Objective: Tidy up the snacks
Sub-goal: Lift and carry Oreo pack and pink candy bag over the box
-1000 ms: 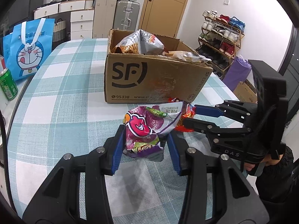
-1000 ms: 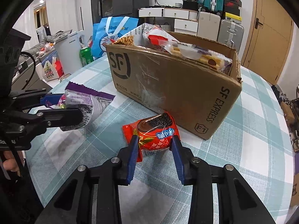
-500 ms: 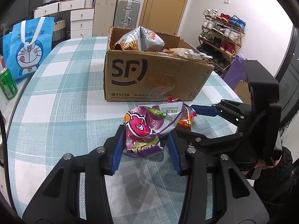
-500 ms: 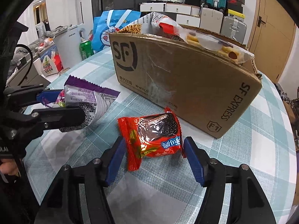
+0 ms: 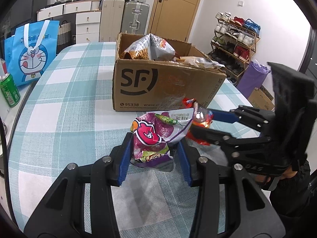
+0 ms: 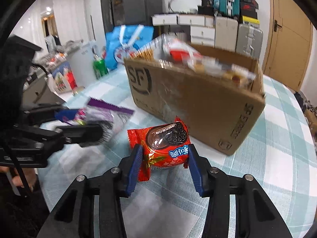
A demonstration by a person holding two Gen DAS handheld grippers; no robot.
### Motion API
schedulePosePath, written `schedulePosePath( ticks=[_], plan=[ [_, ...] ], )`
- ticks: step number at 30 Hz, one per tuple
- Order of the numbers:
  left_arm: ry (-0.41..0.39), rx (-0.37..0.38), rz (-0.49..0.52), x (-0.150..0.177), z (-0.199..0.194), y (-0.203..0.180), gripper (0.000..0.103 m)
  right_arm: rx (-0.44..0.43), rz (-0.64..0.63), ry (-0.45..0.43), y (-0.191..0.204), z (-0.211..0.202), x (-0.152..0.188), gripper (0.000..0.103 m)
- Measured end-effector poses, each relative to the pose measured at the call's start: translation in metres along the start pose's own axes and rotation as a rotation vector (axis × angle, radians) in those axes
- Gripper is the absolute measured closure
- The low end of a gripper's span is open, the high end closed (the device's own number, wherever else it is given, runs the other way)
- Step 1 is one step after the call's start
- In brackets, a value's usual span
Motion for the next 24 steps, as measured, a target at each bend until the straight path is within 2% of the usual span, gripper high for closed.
schedulePosePath(
  ticks=[15, 24],
  plan=[
    [-0.149, -0.035, 0.06, -0.022, -0.05, -0.015, 0.063, -0.012, 0.017, -0.255, 0.003, -0.084, -0.039, 0.057],
    [-0.221, -0.038, 0.08, -0.051, -0.077, -0.022, 0.063, 0.021, 0.111, -0.333, -0.017, -0.112, -0.051, 0.057]
  ],
)
Point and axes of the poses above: each gripper's, at about its wrist camera, not at the fingertips, and z roughly the way its jaws point, y to its left, x to its underside, the point moved 8 cm from there along z, roughly the way its jaws point, and after that the axes turned 2 degrees about y, right-handed, at the moved point
